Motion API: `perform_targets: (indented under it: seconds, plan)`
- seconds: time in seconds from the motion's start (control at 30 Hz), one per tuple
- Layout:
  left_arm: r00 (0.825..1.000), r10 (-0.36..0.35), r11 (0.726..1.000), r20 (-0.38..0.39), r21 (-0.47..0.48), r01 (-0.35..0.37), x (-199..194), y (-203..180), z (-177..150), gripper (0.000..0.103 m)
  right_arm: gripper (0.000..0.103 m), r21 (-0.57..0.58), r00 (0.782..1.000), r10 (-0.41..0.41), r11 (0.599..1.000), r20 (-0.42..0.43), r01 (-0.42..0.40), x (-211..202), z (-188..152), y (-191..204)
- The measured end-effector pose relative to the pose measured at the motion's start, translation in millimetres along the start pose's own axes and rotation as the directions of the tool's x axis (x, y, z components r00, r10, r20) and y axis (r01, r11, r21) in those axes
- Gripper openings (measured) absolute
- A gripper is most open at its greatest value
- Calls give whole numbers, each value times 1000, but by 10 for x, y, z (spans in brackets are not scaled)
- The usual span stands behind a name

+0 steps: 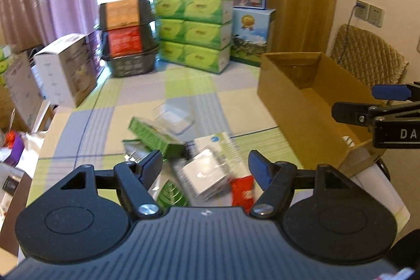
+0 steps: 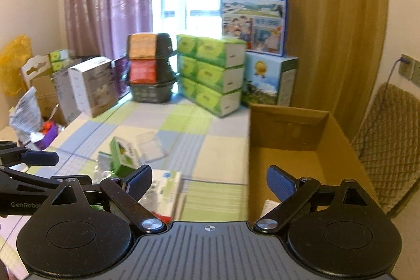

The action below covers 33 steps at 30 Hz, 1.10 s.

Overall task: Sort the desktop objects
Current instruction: 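Move both open tools back over the remaining table items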

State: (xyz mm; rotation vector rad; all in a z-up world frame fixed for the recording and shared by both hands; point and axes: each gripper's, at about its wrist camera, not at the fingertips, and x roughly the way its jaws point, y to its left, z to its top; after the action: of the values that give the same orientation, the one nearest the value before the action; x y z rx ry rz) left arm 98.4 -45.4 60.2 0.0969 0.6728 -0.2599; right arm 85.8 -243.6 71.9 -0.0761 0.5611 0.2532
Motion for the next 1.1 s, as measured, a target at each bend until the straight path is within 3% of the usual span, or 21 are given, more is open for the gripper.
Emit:
perform_targets:
  seconds: [0.4,1.1]
  plan:
    - [998,35,997,-48,-65,-38,119,389,-345,73,92,-17,997,37,999,-70,-38,251,-212,342]
    - [990,61,992,-127,-99,-74,354,694,-610,76,91,22,976,91,996,-198,-88,709,-616,573]
